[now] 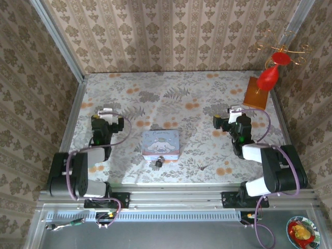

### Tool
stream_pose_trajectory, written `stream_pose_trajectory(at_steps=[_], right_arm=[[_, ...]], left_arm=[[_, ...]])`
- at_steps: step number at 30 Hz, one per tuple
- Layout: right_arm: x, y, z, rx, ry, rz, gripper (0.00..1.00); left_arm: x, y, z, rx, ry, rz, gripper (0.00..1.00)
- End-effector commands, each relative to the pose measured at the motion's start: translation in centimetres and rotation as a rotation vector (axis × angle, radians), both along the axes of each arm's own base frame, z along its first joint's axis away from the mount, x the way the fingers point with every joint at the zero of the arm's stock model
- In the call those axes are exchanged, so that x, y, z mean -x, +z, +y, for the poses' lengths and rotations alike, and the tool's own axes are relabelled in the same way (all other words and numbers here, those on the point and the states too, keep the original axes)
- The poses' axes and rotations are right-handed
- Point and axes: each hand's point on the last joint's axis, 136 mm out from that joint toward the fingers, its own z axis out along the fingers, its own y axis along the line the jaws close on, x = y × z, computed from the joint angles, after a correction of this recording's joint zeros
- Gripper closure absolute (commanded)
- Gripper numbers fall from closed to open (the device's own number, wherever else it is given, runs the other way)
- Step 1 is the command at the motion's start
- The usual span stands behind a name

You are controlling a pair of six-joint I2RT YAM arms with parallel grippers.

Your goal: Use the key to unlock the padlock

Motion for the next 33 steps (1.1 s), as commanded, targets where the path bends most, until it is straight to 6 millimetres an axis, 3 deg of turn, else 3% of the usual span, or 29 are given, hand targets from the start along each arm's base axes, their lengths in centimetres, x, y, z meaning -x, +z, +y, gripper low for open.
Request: stream_pose_trajectory(at_steps=[1, 7, 10, 14, 17, 21, 23, 33], right_arm=[[0.9, 2.2, 0.8, 0.079, 0.020, -0.024, 0.00], [3.3, 8.4, 4.6, -0.043, 0.120, -0.020, 0.00], [4.7, 11.5, 4.6, -0.207, 0.076, 0.047, 0.00], [6.8, 12.1, 2.9, -0.414, -0.083, 0.155, 0.00], [7.8, 12.7, 4.1, -0.484, 0.010, 0.164, 0.00], [9.1, 12.1, 4.6, -0.510, 0.010, 0.242, 0.00], [9.7, 11.7, 5.2, -0.498, 0.009, 0.287, 0.00], [12.3, 10.2, 9.5, -0.505, -0.045, 0.388, 0.03]], left_arm=[[0.5, 3.6, -1.4, -0.002, -0.049, -0.032, 0.00], [2.4, 10.5, -2.0, 0.268, -0.025, -0.099, 0.00], [3.4, 12.7, -1.1, 0.439, 0.066, -0.056, 0.00], [6.0, 13.7, -0.3, 0.599, 0.149, 0.064, 0.00], [8.3, 14.1, -0.6, 0.619, 0.105, 0.083, 0.00], [10.3, 15.2, -1.4, 0.648, -0.002, 0.000, 0.00], [10.8, 15.2, -2.6, 0.629, -0.065, 0.040, 0.00], [13.3, 9.7, -9.8, 0.474, -0.246, 0.240, 0.00]])
